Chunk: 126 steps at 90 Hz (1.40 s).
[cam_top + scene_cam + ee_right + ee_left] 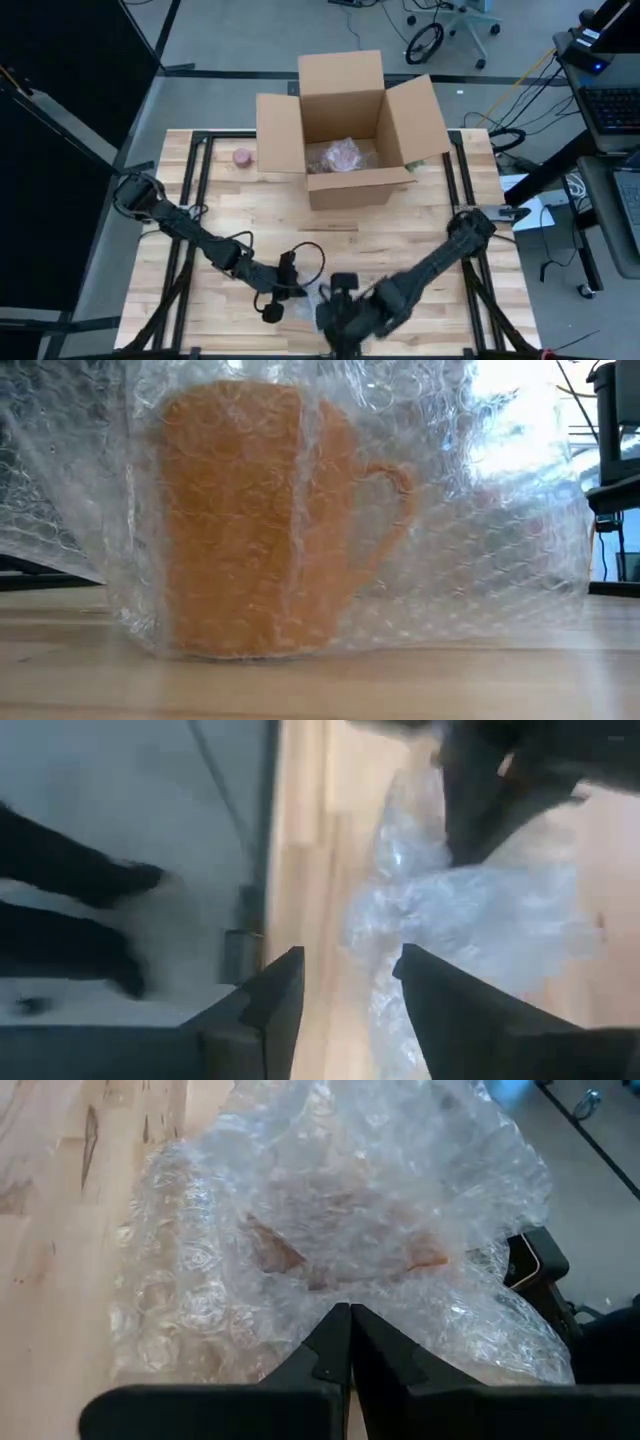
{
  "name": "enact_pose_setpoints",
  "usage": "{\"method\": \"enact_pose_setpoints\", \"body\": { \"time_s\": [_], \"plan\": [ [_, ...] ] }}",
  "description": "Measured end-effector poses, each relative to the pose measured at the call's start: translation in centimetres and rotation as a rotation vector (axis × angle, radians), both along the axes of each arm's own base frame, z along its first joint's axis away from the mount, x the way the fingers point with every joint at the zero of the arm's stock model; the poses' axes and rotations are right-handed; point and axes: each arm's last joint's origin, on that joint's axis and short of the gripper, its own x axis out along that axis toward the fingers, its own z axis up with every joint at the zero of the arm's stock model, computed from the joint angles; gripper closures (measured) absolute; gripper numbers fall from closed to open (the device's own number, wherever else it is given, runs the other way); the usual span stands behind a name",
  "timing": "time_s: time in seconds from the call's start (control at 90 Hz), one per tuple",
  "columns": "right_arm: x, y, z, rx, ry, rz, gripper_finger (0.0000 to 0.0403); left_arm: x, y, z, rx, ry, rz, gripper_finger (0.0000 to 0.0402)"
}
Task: Wrap mug
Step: Wrap the orange cup with the bubble wrap
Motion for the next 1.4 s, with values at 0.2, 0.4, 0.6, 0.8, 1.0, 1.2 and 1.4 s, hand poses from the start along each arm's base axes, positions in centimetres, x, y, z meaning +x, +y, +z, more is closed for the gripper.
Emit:
{"method": "enact_pose_setpoints", "body": {
  "time_s": [0.2,0.4,0.6,0.8,1.0,1.2,1.4],
  "plan": [
    [3.5,-0.9,-5.3,-0.122,0.043,-0.044,0.0354,0.0,0.0,0.0,0.001,0.001,-0.002,0.0402],
    [6.6,-2.5,-6.3,-0.085,-0.04,0.011,0.0396,0.0,0.0,0.0,0.0,0.001,-0.003,0.0402],
    [7.6,-2.8,-10.3,-0.065,0.089,0.043,0.0401,-0.5,0.1,0.3,0.0,0.038,-0.016,0.0402],
    [8.0,-3.4,-12.6,-0.017,0.198,0.043,0.0402,-2.0,0.7,2.5,-0.031,0.066,0.006,0.0402],
    [8.1,-3.9,-12.8,-0.003,0.221,0.02,0.0403,-4.5,1.8,6.0,-0.131,0.135,0.093,0.0402],
    [8.3,-4.0,-13.5,0.028,0.215,-0.05,0.0403,-7.6,1.4,6.2,-0.159,0.269,0.189,0.0402],
    [8.5,-3.9,-14.6,0.099,0.21,-0.136,0.0403,-8.4,-0.1,1.1,-0.123,0.358,0.262,0.0402]
  ]
}}
